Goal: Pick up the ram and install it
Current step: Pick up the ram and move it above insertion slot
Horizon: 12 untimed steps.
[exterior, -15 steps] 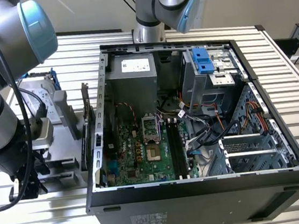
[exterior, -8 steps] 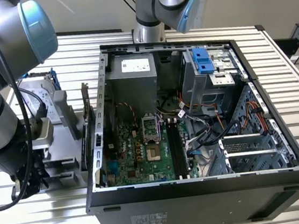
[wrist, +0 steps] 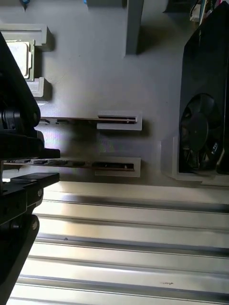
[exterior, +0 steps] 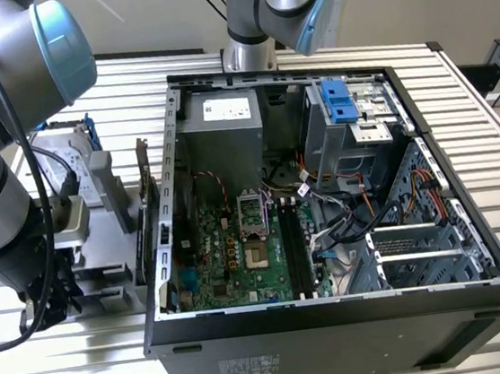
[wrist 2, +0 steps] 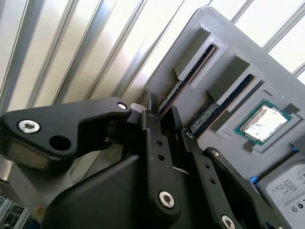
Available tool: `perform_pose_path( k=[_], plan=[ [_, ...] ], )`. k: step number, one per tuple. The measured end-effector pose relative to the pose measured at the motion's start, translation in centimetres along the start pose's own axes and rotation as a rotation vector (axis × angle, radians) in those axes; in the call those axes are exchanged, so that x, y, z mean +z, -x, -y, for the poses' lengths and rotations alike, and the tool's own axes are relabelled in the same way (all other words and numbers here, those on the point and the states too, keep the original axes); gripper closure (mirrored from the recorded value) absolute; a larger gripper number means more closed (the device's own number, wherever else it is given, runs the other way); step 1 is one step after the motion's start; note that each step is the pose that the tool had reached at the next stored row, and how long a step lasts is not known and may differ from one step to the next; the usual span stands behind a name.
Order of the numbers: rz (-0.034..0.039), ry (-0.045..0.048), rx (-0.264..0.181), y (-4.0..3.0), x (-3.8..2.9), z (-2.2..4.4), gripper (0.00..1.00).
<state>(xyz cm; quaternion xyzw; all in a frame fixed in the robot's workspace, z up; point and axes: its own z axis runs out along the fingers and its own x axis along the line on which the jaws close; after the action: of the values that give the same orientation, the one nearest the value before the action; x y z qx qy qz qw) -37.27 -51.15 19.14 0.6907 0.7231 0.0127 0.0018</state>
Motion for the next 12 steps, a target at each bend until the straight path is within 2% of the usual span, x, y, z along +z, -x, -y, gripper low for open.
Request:
perform_pose_path(
  k=[6, 7, 12],
  plan=[
    [0.0000, 0.0000, 0.000, -0.02, 0.00, 0.00, 0.00],
    [-0.0002, 0.0001, 0.000, -0.03, 0.00, 0.00, 1.00],
    [0.0000, 0.0000, 0.000, -0.04, 0.00, 0.00, 1.00]
  ],
)
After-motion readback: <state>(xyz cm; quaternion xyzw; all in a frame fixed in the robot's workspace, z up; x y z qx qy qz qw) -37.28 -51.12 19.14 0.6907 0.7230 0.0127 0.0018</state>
